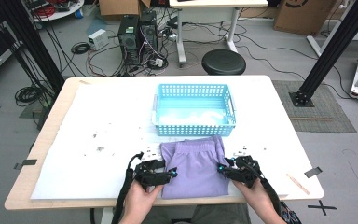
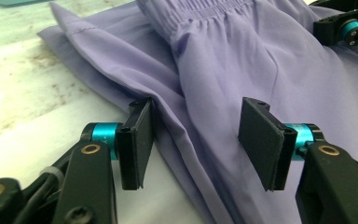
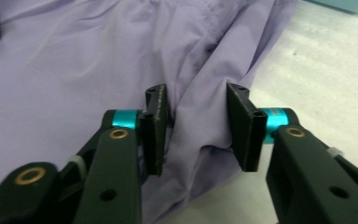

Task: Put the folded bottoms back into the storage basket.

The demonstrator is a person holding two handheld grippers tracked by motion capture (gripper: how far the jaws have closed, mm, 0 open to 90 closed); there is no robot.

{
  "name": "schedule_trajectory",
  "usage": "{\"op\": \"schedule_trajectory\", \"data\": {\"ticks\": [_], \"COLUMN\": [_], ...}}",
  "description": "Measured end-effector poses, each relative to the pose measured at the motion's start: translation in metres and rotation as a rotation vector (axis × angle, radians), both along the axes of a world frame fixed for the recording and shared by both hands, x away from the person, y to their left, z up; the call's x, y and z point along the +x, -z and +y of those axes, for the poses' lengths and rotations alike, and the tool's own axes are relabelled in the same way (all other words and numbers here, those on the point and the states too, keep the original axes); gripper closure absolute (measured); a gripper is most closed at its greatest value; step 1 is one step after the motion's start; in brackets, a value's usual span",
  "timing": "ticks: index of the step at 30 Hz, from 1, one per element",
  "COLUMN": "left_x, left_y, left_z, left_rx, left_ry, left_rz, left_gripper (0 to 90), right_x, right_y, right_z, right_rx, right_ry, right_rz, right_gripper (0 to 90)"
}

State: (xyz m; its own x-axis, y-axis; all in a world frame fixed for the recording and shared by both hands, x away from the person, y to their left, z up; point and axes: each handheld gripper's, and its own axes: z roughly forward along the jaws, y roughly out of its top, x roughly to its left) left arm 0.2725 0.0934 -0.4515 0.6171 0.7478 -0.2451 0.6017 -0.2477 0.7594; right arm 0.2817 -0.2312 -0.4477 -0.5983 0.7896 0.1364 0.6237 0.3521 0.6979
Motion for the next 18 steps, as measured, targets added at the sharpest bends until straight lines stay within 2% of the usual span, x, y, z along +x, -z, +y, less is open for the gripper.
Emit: {"op": "schedule_trajectory", "data": {"ticks": [3, 6, 7, 8, 10, 11, 13, 17, 18], "left_x": [0.0, 0.001, 0.0, -0.002, -0.008, -0.01, -0.009, -0.005, -0.003], "left_y": [0.0, 0.0, -0.001, -0.002, -0.004, -0.003, -0.001, 0.0, 0.0], "left_z": [-0.006, -0.006, -0.005, -0.003, 0.004, 0.008, 0.013, 0.007, 0.004], "left_rx": [0.022, 0.006, 0.013, 0.034, 0.085, 0.09, 0.046, 0.012, 0.016], "left_ry": [0.016, 0.019, 0.026, 0.017, -0.012, -0.025, -0.035, -0.042, -0.038], "left_rz": [-0.02, -0.014, -0.016, -0.021, -0.042, -0.045, -0.031, -0.013, -0.011], "left_gripper": [47.9, 50.1, 50.0, 49.0, 41.4, 41.3, 41.5, 46.4, 49.2], "right_x": [0.0, 0.0, 0.001, 0.001, 0.0, 0.0, 0.001, 0.001, 0.0], "right_y": [0.0, 0.0, 0.001, 0.001, 0.0, 0.0, 0.0, 0.0, 0.0], "right_z": [0.002, 0.001, 0.001, 0.001, 0.0, 0.0, 0.0, 0.001, 0.001], "right_rx": [-0.011, -0.005, 0.0, 0.001, 0.008, 0.007, 0.008, 0.007, 0.006], "right_ry": [-0.008, -0.015, -0.019, -0.021, -0.02, -0.024, -0.03, -0.029, -0.028], "right_rz": [-0.007, -0.008, -0.011, -0.011, -0.001, -0.001, -0.002, -0.002, 0.001], "right_gripper": [67.4, 69.3, 69.2, 69.1, 68.4, 68.2, 67.9, 68.0, 68.5]}}
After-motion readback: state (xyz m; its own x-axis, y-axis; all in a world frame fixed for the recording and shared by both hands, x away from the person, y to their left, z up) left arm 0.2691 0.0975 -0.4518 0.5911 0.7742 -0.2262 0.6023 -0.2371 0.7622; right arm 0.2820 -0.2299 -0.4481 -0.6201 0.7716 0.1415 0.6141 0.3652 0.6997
